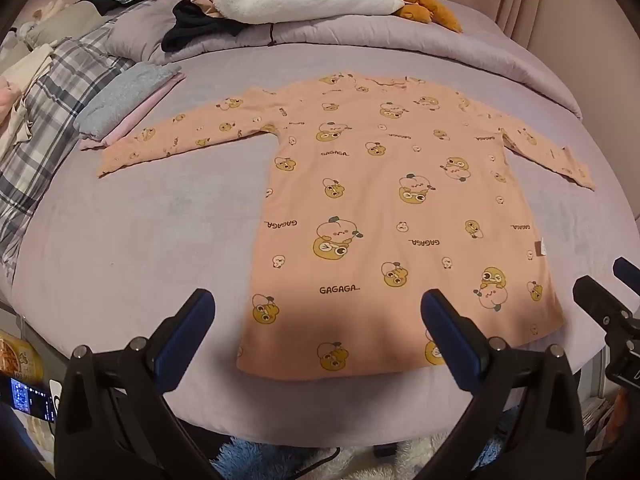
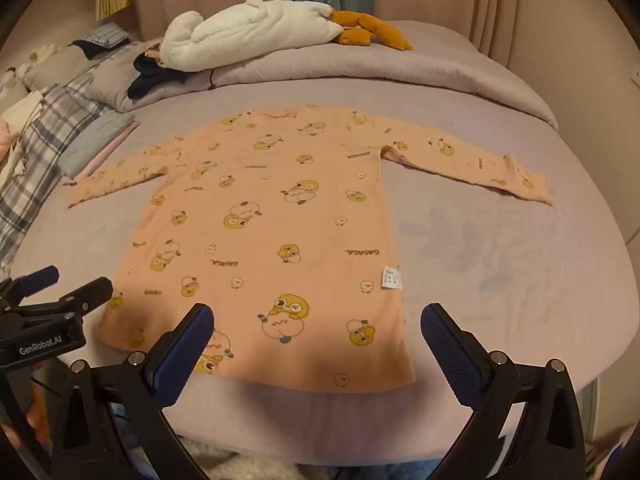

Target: Fold small clothes

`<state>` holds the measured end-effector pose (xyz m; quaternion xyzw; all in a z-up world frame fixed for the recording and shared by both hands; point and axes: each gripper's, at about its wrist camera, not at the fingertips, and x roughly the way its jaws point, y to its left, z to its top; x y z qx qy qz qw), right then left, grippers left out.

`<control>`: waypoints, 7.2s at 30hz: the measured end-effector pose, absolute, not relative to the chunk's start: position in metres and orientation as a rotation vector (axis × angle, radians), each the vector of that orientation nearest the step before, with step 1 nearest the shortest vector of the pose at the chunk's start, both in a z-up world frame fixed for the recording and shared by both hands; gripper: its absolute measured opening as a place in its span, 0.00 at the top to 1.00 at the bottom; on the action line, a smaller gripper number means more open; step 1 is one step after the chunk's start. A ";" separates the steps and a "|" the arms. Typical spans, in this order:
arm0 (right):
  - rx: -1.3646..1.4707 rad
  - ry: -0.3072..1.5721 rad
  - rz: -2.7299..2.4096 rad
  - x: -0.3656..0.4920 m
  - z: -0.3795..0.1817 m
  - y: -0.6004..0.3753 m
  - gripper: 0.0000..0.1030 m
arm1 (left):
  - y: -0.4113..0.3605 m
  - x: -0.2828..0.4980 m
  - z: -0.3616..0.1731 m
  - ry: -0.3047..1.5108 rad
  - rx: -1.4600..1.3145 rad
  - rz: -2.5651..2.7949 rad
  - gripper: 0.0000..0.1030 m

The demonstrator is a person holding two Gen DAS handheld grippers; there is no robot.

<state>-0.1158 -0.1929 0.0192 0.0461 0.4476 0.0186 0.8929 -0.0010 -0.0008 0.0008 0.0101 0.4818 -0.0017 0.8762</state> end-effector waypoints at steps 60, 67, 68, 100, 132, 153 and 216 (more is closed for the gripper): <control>0.095 0.932 0.049 -0.115 0.012 -0.189 0.01 | -0.003 -0.002 0.005 0.983 0.041 -0.007 0.00; 0.096 0.934 0.049 -0.115 0.011 -0.188 0.01 | -0.003 -0.001 0.005 0.987 0.042 -0.004 0.00; 0.096 0.934 0.049 -0.115 0.011 -0.188 0.01 | -0.004 -0.001 0.005 0.987 0.042 -0.004 0.00; 0.730 0.730 0.048 -0.090 -0.044 -0.361 0.01 | 0.004 0.054 -0.005 0.949 -0.395 -0.289 0.00; 1.172 0.573 -0.152 -0.013 -0.107 -0.547 0.01 | -0.023 0.151 -0.051 1.078 -0.522 -0.502 0.00; 0.781 0.498 -0.171 -0.003 -0.005 -0.510 0.91 | 0.011 0.140 -0.052 1.060 -0.512 -0.421 0.00; 0.099 0.901 0.494 0.096 -0.022 -0.116 0.71 | 0.256 0.125 -0.079 0.850 -0.989 -0.111 0.00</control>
